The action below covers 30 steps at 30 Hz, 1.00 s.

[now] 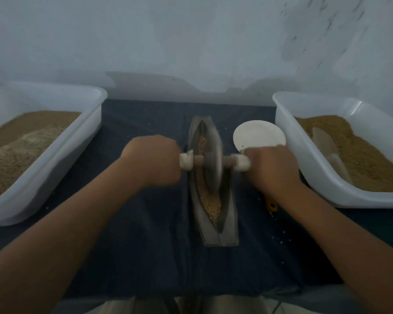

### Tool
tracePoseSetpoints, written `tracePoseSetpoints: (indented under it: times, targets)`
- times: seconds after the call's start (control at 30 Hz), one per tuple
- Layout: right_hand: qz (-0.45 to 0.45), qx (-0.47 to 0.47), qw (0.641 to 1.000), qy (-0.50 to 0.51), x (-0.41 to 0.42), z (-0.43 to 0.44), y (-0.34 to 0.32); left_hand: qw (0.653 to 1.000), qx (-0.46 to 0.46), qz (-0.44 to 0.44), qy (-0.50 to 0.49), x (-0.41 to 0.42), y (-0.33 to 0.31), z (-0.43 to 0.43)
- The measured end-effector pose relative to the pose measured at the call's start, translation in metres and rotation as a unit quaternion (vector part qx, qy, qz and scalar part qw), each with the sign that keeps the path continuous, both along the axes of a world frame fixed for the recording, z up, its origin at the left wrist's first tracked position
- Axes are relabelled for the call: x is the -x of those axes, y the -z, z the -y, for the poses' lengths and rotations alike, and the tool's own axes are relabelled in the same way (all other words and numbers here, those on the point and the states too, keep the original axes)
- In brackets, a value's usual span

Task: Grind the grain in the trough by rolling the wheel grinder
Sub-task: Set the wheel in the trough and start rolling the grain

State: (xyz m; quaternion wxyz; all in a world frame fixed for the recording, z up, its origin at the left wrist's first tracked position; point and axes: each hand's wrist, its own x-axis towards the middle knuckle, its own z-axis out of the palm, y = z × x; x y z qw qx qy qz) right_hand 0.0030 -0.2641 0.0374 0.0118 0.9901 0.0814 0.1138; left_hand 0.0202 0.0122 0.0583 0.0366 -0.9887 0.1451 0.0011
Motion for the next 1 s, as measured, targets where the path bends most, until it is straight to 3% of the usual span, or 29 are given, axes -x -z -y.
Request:
tracePoseSetpoints:
  times: [0.07, 0.17, 0.33, 0.43, 0.53, 0.67, 0.77, 1.0]
  targets:
    - [0.056, 0.020, 0.998, -0.034, 0.032, 0.011, 0.010, 0.999, -0.025, 0.030, 0.032, 0.021, 0.006, -0.005]
    - [0.064, 0.032, 0.997, -0.035, 0.030, 0.013, 0.012, 0.999, -0.023, 0.018, 0.027, 0.015, 0.005, -0.005]
    - [0.002, 0.004, 0.999, 0.034, -0.061, -0.013, -0.010, 0.997, 0.004, 0.042, -0.064, -0.044, -0.006, 0.006]
    - [-0.015, 0.037, 0.998, 0.039, -0.087, -0.021, -0.019, 0.996, 0.019, 0.044, -0.079, -0.055, -0.009, 0.009]
    - [-0.050, 0.042, 0.997, 0.031, -0.070, -0.010, -0.017, 0.998, 0.008, 0.032, -0.057, -0.036, -0.006, 0.008]
    - [-0.173, 0.024, 0.985, -0.006, -0.013, 0.012, -0.010, 0.993, -0.062, 0.104, 0.014, 0.007, 0.008, 0.001]
    - [-0.127, 0.028, 0.991, 0.004, -0.005, 0.013, -0.002, 0.993, -0.065, 0.099, 0.014, 0.004, 0.005, 0.002]
    - [-0.028, 0.060, 0.997, 0.031, -0.081, -0.014, -0.017, 0.998, 0.009, 0.027, -0.058, -0.047, -0.017, 0.010]
